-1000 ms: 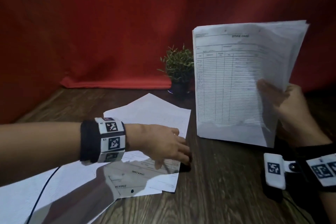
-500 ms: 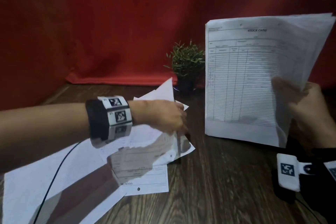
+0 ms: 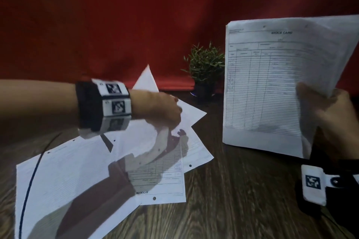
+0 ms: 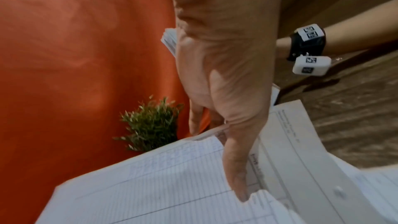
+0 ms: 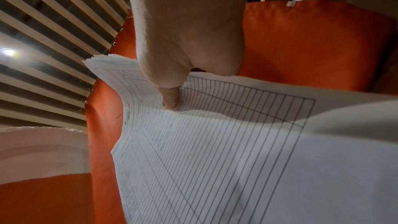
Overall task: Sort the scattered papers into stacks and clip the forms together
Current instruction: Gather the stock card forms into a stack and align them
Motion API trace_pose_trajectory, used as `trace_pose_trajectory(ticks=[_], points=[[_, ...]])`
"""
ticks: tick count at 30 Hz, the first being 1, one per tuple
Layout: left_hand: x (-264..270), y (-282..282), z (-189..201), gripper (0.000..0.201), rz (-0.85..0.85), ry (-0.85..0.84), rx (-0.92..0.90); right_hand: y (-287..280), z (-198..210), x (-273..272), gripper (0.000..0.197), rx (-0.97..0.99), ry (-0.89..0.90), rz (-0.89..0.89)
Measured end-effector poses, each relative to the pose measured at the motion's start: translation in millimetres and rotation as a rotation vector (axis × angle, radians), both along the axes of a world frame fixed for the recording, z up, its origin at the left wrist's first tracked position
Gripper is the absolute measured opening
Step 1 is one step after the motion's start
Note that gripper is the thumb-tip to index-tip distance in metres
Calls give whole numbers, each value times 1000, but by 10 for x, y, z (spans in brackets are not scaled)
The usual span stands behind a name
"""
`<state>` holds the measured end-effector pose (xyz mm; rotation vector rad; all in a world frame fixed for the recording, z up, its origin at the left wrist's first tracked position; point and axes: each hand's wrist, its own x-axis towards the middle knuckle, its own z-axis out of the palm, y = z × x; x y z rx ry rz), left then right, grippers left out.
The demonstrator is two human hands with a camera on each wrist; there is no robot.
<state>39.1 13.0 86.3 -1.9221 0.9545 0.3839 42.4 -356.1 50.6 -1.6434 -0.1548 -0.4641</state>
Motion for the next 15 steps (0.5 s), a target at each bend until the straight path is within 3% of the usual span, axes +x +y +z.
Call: trace_pose_trajectory(ticks=[6, 9, 15], points=[[-140, 65, -599, 45, -298, 243, -381, -29, -13, 38, 34, 9, -20, 20], [-178, 136, -737, 38, -303, 241, -433, -46, -43, 70, 37, 31, -35, 28], [-174, 267, -845, 44, -236, 282, -558, -85, -74, 109, 38, 39, -28, 21]])
